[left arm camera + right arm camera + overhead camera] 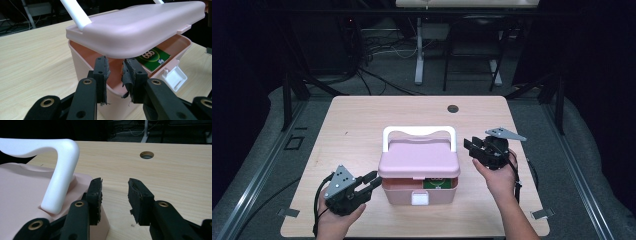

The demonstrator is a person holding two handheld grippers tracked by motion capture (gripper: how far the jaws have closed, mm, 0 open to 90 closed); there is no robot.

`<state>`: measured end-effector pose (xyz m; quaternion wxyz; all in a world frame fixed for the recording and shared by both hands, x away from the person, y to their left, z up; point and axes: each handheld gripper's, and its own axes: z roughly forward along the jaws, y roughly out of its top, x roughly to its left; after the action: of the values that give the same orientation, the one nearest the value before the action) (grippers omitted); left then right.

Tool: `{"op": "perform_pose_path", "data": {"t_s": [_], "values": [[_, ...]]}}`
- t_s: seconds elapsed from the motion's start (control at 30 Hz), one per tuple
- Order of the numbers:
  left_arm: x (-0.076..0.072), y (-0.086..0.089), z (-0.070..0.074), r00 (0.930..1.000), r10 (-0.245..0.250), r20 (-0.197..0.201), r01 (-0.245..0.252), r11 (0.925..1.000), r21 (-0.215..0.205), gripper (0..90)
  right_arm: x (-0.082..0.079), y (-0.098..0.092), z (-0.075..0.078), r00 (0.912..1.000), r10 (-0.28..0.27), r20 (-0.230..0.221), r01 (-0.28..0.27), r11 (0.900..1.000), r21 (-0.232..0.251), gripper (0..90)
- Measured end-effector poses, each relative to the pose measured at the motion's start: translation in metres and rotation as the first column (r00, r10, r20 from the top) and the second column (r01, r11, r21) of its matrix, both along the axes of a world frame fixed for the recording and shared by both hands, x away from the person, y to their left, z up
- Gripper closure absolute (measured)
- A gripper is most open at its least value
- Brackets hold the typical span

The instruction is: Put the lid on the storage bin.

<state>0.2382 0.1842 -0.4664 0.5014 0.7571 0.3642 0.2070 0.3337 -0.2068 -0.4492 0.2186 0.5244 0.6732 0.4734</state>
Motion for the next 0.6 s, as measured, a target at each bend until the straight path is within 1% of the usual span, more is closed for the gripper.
{"op": "perform_pose_path", "data": {"t_s": [0.23,0.27,0.33,0.43,0.53,0.57,0.6], "values": [[-0.003,0.003,-0.008,0.9998,-0.006,-0.019,0.006,0.9999,0.015,72.2,-0.001,0.000,0.001,1.0000,0.000,-0.003,0.000,1.000,-0.002,63.3],[-0.003,0.004,-0.009,0.9998,-0.008,-0.021,0.008,0.9998,0.020,72.2,0.000,0.000,0.000,1.0000,-0.002,0.003,0.002,1.000,0.001,63.3],[-0.004,0.006,-0.011,0.9997,-0.007,-0.023,0.008,0.9997,0.022,72.2,-0.001,0.000,0.001,1.0000,0.001,-0.004,-0.001,1.000,-0.005,63.3],[-0.004,0.008,-0.015,0.9990,-0.009,-0.044,0.010,0.9998,0.015,72.2,0.000,0.001,0.000,1.0000,0.000,-0.002,0.000,1.000,-0.003,63.2],[-0.005,0.007,-0.019,0.9982,-0.010,-0.060,0.012,0.9994,0.032,72.2,0.000,0.001,0.000,1.0000,-0.001,-0.004,0.001,1.000,-0.001,63.2],[-0.005,0.007,-0.021,0.9980,-0.011,-0.063,0.013,0.9995,0.028,72.3,0.000,0.001,0.000,1.0000,0.000,-0.007,0.000,1.000,-0.003,63.2],[-0.004,0.007,-0.021,0.9977,-0.013,-0.067,0.015,0.9993,0.034,72.3,0.000,0.001,0.000,1.0000,-0.001,-0.009,0.001,1.000,-0.007,63.3]]}}
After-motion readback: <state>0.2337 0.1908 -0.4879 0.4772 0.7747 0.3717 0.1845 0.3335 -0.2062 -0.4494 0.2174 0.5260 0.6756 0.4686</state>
